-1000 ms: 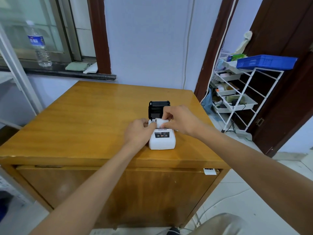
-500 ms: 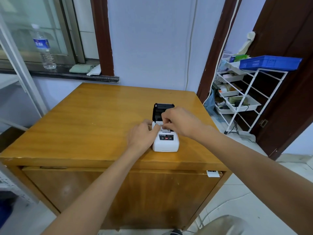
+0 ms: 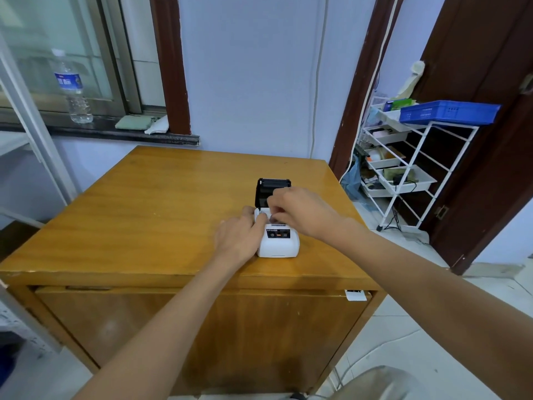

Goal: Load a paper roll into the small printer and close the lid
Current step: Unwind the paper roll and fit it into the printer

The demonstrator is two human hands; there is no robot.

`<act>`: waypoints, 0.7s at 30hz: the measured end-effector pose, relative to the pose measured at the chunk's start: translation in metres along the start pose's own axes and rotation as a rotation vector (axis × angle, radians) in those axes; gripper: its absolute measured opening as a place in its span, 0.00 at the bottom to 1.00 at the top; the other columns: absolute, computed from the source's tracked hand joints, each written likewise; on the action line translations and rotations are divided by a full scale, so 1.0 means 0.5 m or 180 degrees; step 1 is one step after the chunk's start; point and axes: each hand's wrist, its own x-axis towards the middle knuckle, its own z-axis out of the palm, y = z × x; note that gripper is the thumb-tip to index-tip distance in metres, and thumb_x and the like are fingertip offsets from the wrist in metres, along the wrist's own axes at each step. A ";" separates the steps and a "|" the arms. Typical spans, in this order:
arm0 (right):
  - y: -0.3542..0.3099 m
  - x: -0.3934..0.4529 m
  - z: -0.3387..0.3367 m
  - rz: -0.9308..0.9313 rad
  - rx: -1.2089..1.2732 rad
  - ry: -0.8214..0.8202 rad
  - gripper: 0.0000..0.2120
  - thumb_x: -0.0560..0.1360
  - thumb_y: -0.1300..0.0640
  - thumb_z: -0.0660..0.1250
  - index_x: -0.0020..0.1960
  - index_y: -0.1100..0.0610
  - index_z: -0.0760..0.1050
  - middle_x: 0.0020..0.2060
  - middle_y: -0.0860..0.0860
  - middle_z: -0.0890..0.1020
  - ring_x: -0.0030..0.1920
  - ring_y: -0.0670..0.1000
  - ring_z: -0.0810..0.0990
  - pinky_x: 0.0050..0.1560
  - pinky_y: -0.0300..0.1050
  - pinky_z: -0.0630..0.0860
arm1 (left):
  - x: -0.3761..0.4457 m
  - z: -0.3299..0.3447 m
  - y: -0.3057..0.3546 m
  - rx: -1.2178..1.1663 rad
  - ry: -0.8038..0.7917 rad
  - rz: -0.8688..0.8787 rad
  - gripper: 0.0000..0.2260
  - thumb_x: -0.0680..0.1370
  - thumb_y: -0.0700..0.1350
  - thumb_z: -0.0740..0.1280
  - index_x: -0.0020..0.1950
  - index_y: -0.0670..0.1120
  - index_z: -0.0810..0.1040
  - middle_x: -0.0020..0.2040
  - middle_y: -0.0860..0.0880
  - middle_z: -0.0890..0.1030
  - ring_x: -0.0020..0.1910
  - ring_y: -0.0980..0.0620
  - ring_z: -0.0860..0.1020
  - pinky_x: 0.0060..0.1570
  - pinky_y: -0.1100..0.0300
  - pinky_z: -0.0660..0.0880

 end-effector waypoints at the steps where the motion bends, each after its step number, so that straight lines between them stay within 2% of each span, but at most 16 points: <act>1: 0.001 -0.008 -0.004 -0.0025 0.0045 0.0060 0.09 0.80 0.54 0.69 0.43 0.52 0.73 0.42 0.45 0.76 0.46 0.50 0.75 0.44 0.52 0.74 | -0.001 0.001 0.001 0.0000 0.0020 0.0023 0.21 0.85 0.56 0.48 0.68 0.47 0.73 0.49 0.42 0.85 0.46 0.41 0.76 0.46 0.49 0.64; 4: 0.004 -0.036 -0.014 -0.0145 0.0033 0.0221 0.09 0.82 0.51 0.68 0.45 0.52 0.74 0.44 0.45 0.76 0.46 0.47 0.71 0.44 0.49 0.74 | -0.001 0.006 -0.001 -0.0026 0.0062 0.0070 0.24 0.86 0.58 0.42 0.66 0.47 0.72 0.47 0.42 0.85 0.52 0.38 0.80 0.52 0.47 0.66; 6: 0.002 -0.059 -0.020 -0.0279 -0.0115 0.0280 0.08 0.82 0.49 0.67 0.48 0.52 0.78 0.48 0.45 0.78 0.47 0.45 0.71 0.45 0.48 0.75 | -0.002 0.005 -0.001 0.0026 0.0049 0.0064 0.25 0.86 0.58 0.41 0.65 0.47 0.72 0.41 0.44 0.81 0.50 0.38 0.80 0.56 0.46 0.67; 8: -0.001 -0.080 -0.020 -0.0442 -0.0287 0.0336 0.08 0.83 0.49 0.66 0.51 0.52 0.81 0.50 0.46 0.80 0.50 0.47 0.75 0.45 0.48 0.77 | -0.003 0.004 0.001 0.0040 0.0034 0.0040 0.25 0.86 0.58 0.41 0.64 0.46 0.72 0.39 0.46 0.79 0.47 0.39 0.78 0.57 0.45 0.68; 10: -0.003 -0.096 -0.013 -0.0611 -0.0474 0.0449 0.08 0.82 0.50 0.67 0.50 0.52 0.83 0.48 0.46 0.82 0.52 0.49 0.78 0.43 0.48 0.77 | -0.004 0.001 0.002 0.0066 0.0008 0.0018 0.25 0.86 0.58 0.41 0.63 0.46 0.72 0.39 0.46 0.78 0.46 0.39 0.77 0.53 0.47 0.68; 15: -0.004 -0.121 0.017 -0.0611 -0.0791 0.0735 0.12 0.80 0.45 0.68 0.48 0.50 0.87 0.44 0.45 0.83 0.47 0.50 0.81 0.37 0.44 0.75 | -0.001 0.000 0.003 0.0093 -0.0058 -0.0022 0.27 0.84 0.62 0.45 0.67 0.47 0.73 0.43 0.48 0.83 0.44 0.43 0.74 0.49 0.50 0.66; 19: -0.013 -0.137 0.019 -0.0421 -0.0489 0.0637 0.19 0.81 0.42 0.61 0.52 0.51 0.87 0.47 0.43 0.82 0.50 0.48 0.80 0.41 0.45 0.77 | 0.005 0.003 -0.002 -0.0035 -0.0106 -0.0041 0.25 0.81 0.63 0.53 0.68 0.49 0.74 0.40 0.49 0.83 0.44 0.43 0.78 0.46 0.49 0.69; 21: -0.015 -0.136 0.010 -0.0121 -0.0160 0.0738 0.18 0.83 0.44 0.60 0.58 0.50 0.85 0.52 0.44 0.82 0.54 0.47 0.80 0.43 0.45 0.79 | 0.010 0.007 -0.006 -0.0086 -0.0105 -0.0030 0.25 0.80 0.63 0.54 0.68 0.50 0.74 0.41 0.49 0.84 0.46 0.43 0.80 0.46 0.49 0.69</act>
